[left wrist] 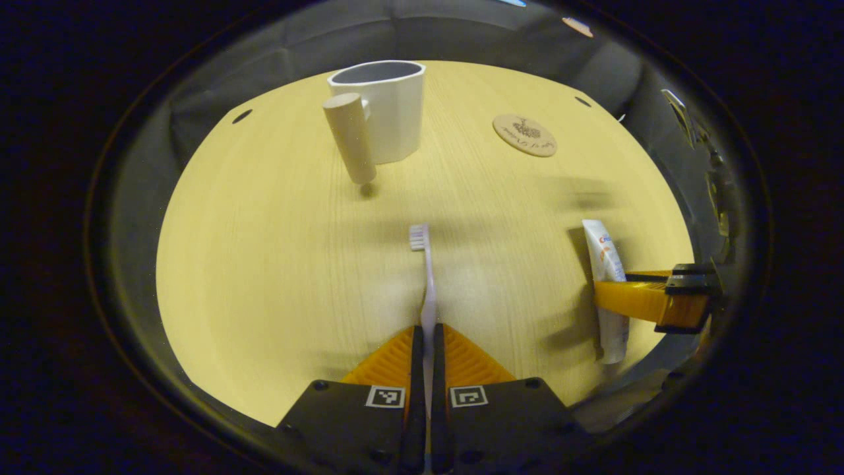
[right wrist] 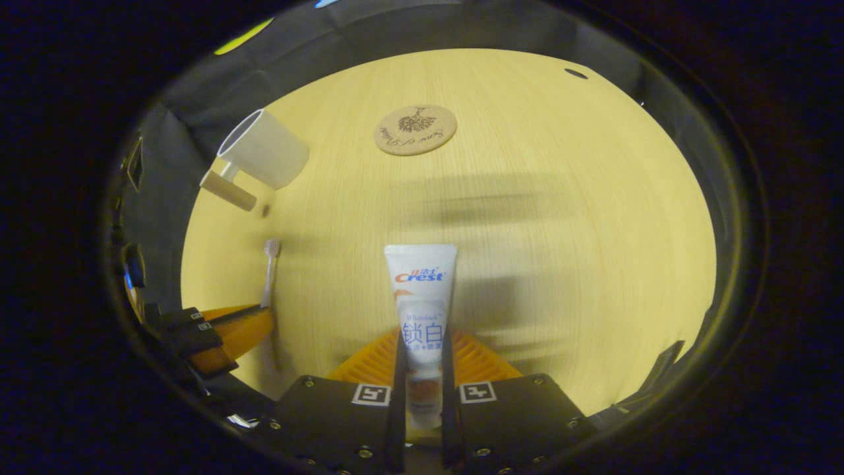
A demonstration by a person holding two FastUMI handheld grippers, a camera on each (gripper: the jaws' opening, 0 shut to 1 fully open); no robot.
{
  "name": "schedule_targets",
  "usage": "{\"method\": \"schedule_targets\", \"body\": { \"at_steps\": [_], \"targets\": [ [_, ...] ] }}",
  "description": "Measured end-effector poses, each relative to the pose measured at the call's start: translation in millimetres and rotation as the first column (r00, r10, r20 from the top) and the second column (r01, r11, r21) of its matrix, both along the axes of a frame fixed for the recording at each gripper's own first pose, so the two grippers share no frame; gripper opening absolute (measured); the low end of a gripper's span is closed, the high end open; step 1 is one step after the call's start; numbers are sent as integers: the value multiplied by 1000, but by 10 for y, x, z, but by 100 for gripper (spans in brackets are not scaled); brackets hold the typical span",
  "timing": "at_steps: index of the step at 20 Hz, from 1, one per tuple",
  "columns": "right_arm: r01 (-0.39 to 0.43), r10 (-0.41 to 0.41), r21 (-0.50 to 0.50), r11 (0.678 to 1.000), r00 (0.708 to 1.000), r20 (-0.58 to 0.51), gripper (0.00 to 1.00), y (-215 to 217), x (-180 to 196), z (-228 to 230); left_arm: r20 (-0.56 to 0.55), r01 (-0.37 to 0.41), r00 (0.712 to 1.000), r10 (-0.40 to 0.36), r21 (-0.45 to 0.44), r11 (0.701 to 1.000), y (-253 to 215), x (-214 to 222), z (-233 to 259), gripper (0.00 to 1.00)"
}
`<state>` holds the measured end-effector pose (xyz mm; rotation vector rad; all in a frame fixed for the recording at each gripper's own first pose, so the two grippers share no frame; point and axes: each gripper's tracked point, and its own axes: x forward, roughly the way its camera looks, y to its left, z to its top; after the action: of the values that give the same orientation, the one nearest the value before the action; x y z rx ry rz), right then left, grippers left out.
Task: Put the toothbrush and toothpaste on the desktop into the cup, then pick up the cup and place it on the coaster on the desktop.
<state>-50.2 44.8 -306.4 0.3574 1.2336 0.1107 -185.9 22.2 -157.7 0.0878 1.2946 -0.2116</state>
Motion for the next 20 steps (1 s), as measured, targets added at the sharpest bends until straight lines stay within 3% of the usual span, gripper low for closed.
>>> {"method": "schedule_targets", "body": {
  "at_steps": [6,10,15,19,20],
  "targets": [
    [-1,1,0,1000,988,157,23,-24,75,353,193,19,981,3,-111,994,-160,89,513,11],
    [4,-3,-2,1000,971,241,23,-43,156,630,334,46,942,16,-178,983,-158,135,1075,11],
    [16,-1,-36,999,929,370,23,-106,363,1007,563,94,824,66,-251,963,6,271,1750,11],
    [12,12,-47,999,880,475,23,-118,584,1347,666,111,735,129,-305,946,36,388,1765,10],
    [7,13,-38,999,863,504,23,-83,646,1429,685,103,712,152,-316,943,89,451,1779,17]
  ]
}}
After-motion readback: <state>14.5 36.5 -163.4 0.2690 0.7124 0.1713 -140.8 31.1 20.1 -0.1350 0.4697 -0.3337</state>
